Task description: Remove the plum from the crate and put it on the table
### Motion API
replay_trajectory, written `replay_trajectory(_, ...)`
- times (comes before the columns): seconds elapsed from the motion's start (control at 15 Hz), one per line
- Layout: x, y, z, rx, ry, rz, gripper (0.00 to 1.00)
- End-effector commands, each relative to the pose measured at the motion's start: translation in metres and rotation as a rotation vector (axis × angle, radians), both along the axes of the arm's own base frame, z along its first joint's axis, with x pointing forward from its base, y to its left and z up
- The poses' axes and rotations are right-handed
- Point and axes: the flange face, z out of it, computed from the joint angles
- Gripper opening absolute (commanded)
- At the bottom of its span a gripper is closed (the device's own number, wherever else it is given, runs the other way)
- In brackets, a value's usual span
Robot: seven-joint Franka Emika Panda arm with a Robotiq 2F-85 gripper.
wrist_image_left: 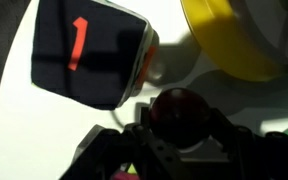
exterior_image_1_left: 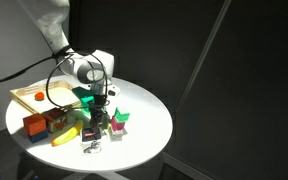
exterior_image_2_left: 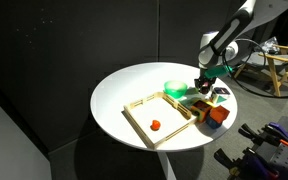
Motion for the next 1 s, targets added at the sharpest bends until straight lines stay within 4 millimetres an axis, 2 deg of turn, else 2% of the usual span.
replay_trajectory(0.0,0.003,-0.001,0.000,0.006,-0.011,0.011,0.92)
replay_trajectory(0.07,0.003,-0.001,0.000,0.007,-0.009,0.010,0.99)
replay_trajectory(0.13,0.003,-0.001,0.000,0.007,-0.009,0.011,1.00)
replay_trajectory(0.53,-0.002,0.006,0.015,0.010,0.001,0.029,1.00)
replay_trajectory(0.93,-0.005,0.017,0.041,0.010,0.006,0.070,1.00)
